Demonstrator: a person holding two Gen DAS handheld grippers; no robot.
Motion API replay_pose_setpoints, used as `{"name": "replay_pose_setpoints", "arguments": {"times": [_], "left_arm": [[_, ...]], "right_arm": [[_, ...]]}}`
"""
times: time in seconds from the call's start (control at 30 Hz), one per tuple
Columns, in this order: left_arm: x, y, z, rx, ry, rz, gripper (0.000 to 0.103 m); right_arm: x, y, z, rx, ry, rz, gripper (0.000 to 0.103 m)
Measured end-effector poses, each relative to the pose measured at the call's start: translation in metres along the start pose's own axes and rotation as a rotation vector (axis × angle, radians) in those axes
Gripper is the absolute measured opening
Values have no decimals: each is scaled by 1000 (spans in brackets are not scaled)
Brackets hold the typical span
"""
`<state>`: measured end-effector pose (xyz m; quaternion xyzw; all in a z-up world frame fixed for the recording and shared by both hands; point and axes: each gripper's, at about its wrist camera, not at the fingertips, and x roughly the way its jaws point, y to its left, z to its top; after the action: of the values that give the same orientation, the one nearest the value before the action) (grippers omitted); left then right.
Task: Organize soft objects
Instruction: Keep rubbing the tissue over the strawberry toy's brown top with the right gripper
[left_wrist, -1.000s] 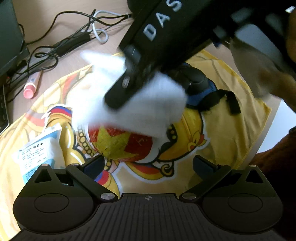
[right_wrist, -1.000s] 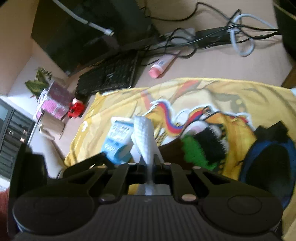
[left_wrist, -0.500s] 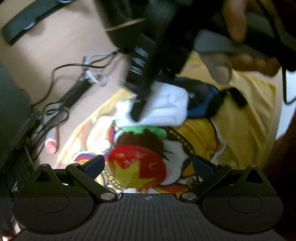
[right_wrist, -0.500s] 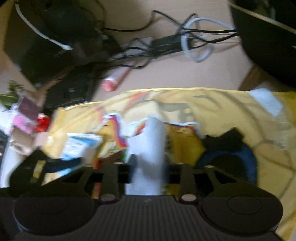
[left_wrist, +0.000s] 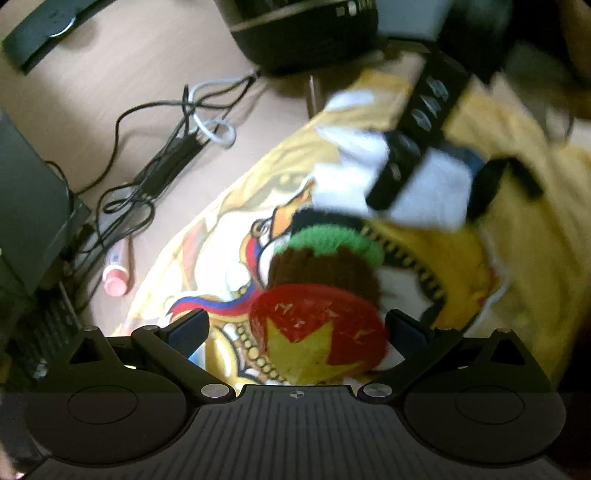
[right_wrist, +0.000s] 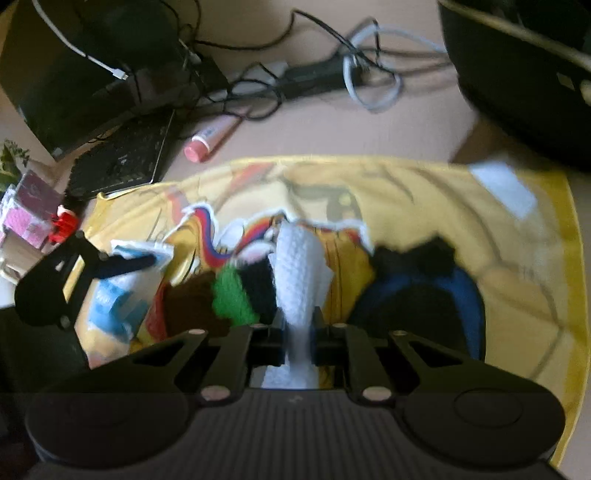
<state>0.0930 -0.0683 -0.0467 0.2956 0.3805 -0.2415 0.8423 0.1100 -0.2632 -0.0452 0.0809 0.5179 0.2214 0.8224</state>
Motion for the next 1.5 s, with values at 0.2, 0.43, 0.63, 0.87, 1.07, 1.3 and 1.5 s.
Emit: {"name": "replay_pose_setpoints", "arguments": {"times": [0.2,0.43,0.63,0.87,1.07,1.3,1.5], "left_arm": [[22,-3,7,37,29,-99,103],[15,-11,11,-113,36,-185,103],[-1,-25,11,-252,30,-260,103],[14,-24,0,-355,69,-376,103],[-10,-15,-6,-380,42,-250,103],[-30,-23,-3,-297,45,-144,103],[-18,-23,3,-249,61,-95,103]], "right_arm": [[30,0,-10,97,115,135,13],[34,-3,-6,166,98,182,13],[-1,8,4,137,12,230,11],[-4,8,19,144,-28,266,12],[14,6,31,151,-38,302,8],[28,26,36,71,-38,271,9],[21,26,41,102,-60,257,15]]}}
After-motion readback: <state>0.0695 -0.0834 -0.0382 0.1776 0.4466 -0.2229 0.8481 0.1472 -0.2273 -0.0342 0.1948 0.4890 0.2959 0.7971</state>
